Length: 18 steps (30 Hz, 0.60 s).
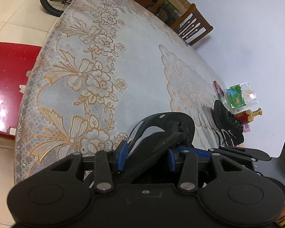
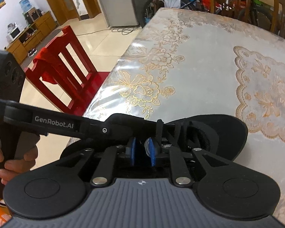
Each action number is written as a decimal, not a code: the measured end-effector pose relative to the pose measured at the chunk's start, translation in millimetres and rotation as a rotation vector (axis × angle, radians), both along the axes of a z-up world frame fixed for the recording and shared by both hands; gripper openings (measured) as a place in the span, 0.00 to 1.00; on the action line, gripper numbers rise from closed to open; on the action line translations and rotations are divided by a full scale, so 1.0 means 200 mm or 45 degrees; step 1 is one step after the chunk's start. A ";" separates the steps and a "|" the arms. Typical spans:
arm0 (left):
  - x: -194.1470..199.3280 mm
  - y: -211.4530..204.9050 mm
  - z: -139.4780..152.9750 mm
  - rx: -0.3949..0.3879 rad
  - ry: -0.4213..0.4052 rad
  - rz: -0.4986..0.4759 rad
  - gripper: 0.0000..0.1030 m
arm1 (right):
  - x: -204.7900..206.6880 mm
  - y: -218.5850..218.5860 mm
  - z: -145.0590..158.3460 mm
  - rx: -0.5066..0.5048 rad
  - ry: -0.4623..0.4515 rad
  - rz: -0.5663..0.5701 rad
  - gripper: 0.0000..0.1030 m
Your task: Lace up shoes with both hands
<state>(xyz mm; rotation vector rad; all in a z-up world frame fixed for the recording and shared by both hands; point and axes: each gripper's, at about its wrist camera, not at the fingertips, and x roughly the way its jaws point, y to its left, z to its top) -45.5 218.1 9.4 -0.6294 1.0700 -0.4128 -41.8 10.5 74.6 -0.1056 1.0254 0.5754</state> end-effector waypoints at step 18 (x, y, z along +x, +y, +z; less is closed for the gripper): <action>-0.05 0.01 0.04 0.035 -0.060 -0.050 0.37 | -0.05 0.07 0.14 -0.256 -0.107 0.510 0.23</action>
